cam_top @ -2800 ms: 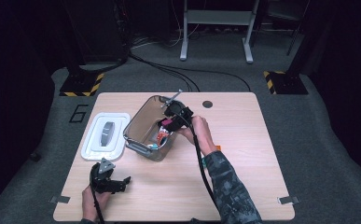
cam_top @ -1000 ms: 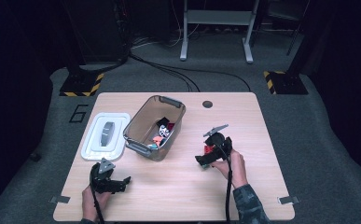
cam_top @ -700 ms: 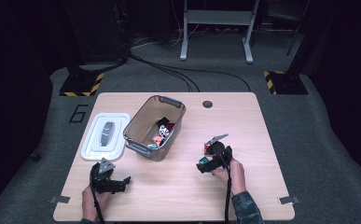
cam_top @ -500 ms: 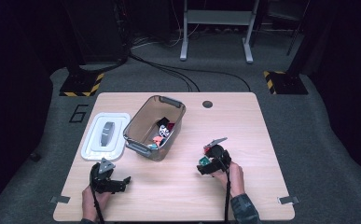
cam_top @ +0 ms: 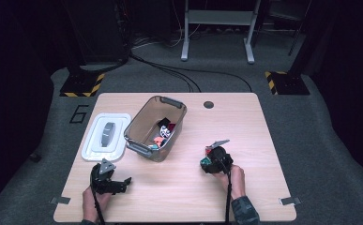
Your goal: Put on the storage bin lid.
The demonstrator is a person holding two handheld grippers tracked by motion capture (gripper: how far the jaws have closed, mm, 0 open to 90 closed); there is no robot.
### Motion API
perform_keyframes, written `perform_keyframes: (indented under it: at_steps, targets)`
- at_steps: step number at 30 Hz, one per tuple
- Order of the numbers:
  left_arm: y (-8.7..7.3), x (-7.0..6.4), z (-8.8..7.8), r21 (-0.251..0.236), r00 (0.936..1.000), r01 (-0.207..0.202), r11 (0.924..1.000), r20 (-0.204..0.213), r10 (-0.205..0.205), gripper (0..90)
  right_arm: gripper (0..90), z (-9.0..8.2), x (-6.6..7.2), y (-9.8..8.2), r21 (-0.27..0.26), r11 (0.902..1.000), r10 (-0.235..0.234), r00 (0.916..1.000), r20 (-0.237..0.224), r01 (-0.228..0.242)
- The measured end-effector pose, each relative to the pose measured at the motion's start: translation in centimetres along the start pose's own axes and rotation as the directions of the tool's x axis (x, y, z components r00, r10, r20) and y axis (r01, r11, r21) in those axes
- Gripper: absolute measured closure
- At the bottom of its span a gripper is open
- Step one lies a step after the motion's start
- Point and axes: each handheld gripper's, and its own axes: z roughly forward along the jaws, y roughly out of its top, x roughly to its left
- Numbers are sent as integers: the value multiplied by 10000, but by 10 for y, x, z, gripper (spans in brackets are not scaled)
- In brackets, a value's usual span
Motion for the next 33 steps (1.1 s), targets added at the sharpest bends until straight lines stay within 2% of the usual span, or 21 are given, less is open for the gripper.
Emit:
perform_keyframes:
  at_steps: [3,8,10,15,33]
  targets:
    - [0,0,0,-10,10000,35,10000,5,-35,30,577,-1,1,0,-109,9999,-11,10000,-17,11]
    - [0,-1,0,-14,10000,54,10000,15,-54,30,584,-6,0,1,-462,9989,-10,10000,-17,9]
    - [0,0,0,-23,10000,-27,10000,-2,27,32,584,-10,-1,2,-585,9982,75,9998,-196,-87]
    - [0,0,0,-23,10000,-2,10000,-13,2,31,585,-17,-3,8,-822,9966,46,9996,-292,-70]
    - [0,0,0,-19,10000,15,10000,6,-15,31,586,-35,0,37,-934,9952,-327,9980,-538,276]
